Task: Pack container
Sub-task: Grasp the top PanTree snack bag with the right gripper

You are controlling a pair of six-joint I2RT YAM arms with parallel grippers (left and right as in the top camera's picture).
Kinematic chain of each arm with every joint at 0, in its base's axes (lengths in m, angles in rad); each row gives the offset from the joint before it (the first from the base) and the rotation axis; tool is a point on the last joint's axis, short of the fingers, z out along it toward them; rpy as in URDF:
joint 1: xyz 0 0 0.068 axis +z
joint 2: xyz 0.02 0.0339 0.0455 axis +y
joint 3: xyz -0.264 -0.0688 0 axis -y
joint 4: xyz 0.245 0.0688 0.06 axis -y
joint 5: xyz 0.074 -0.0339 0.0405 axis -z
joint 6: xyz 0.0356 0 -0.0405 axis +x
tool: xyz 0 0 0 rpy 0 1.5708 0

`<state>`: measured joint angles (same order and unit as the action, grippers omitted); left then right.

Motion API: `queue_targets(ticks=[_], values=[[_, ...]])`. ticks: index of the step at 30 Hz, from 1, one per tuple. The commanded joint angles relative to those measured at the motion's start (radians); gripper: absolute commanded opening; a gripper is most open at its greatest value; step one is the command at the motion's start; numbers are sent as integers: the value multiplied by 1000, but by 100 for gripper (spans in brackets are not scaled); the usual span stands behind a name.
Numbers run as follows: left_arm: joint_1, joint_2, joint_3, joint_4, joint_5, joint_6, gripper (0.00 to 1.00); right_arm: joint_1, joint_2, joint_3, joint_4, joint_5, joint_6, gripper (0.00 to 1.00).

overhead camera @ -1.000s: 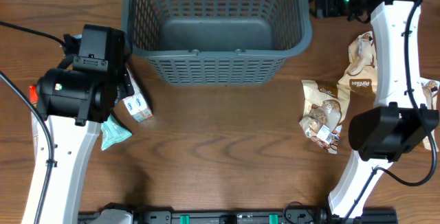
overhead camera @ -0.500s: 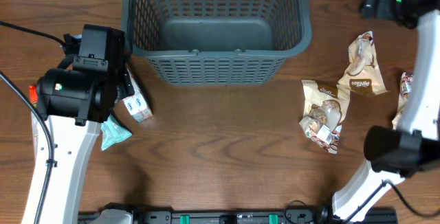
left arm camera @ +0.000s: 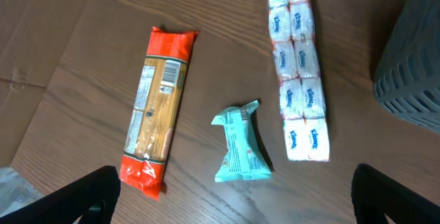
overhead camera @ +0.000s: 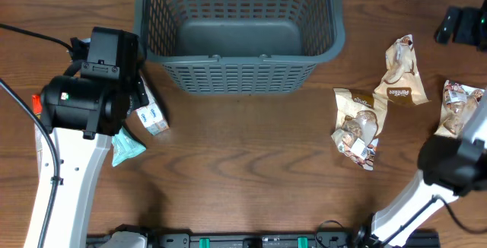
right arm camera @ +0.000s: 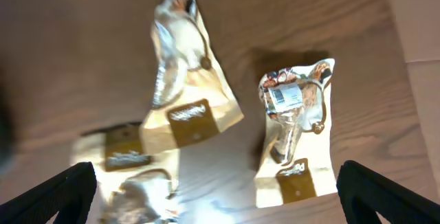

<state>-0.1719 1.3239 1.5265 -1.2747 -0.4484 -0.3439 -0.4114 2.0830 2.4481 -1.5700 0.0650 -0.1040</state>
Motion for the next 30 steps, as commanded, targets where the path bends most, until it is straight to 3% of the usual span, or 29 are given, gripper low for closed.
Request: queue_targets(ticks=[1, 16, 30], values=[[5, 0, 13, 5, -5, -14, 96, -19, 77, -8, 4, -38, -157, 99], [5, 0, 13, 11, -4, -18, 96, 4, 391, -8, 101, -108, -181, 99], [5, 0, 13, 11, -5, -18, 96, 90, 423, -8, 260, -107, -181, 99]])
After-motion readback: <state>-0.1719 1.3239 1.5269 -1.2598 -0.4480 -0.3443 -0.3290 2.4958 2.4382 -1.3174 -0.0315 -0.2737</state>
